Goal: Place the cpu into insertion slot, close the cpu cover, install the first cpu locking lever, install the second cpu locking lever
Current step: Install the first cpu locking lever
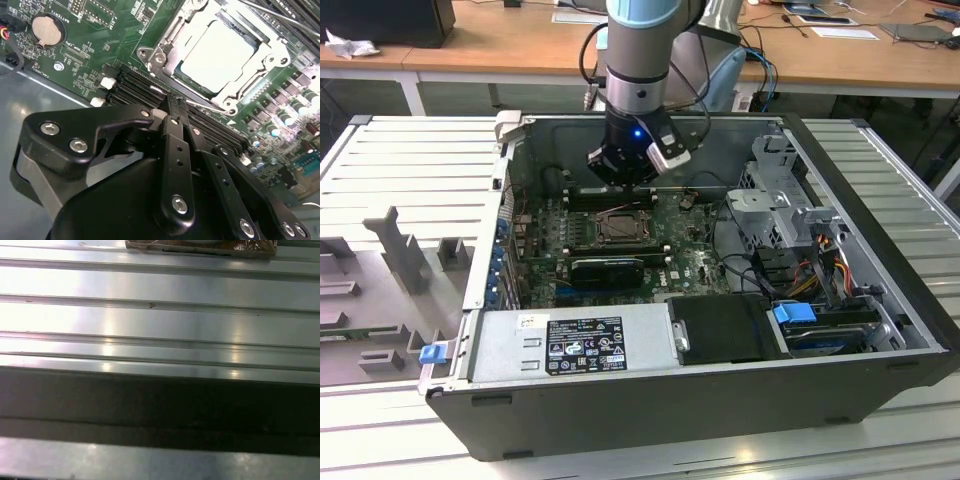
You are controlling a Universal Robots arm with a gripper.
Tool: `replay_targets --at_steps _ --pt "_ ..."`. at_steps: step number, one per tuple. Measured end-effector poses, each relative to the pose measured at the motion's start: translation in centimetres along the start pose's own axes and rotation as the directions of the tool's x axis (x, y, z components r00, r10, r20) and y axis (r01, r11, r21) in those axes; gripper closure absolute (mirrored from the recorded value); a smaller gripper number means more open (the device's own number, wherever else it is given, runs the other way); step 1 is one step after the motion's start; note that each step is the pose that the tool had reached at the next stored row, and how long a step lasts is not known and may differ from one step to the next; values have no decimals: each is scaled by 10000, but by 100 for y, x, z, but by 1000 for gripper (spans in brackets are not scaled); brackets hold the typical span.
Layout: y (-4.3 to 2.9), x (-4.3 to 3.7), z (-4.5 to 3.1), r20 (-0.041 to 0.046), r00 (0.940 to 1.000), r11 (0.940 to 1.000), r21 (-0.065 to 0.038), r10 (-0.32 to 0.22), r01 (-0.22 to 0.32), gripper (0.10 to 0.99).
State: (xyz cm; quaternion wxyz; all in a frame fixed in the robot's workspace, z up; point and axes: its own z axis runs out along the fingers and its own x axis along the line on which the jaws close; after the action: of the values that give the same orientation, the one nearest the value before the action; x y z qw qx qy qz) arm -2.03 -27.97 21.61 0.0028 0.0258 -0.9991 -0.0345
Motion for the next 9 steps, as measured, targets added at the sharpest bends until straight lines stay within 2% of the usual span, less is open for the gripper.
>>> replay_targets --at_steps 9 --pt "-26 -36 81 2 10000 10000 0 36 -36 980"
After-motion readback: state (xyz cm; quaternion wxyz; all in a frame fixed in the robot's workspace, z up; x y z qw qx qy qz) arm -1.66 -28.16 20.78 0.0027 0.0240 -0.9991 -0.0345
